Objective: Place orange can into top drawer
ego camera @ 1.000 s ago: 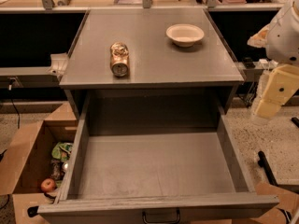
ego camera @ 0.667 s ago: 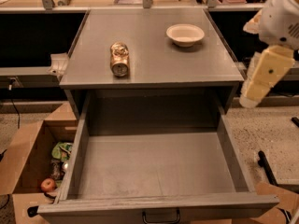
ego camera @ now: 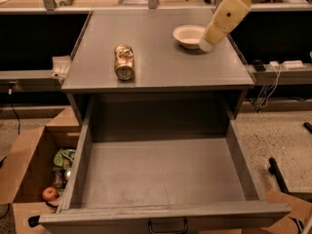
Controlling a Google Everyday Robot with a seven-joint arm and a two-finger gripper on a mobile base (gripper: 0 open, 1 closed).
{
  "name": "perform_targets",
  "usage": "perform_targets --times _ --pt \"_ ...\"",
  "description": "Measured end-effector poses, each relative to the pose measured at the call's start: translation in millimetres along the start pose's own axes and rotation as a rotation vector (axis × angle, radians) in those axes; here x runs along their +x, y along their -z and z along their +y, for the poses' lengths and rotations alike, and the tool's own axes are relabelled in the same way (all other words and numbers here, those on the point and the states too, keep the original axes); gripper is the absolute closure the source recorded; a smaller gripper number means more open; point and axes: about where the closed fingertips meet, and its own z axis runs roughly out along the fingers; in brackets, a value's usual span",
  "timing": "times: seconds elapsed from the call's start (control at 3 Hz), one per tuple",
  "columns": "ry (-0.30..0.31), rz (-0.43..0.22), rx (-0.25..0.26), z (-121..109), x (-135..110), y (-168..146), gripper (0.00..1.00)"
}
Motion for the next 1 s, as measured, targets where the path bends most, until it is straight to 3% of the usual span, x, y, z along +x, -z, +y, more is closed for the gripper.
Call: perform_targets --times 1.0 --pt "-0.054 -0.014 0.024 -5.4 -9.3 -2.3 0.00"
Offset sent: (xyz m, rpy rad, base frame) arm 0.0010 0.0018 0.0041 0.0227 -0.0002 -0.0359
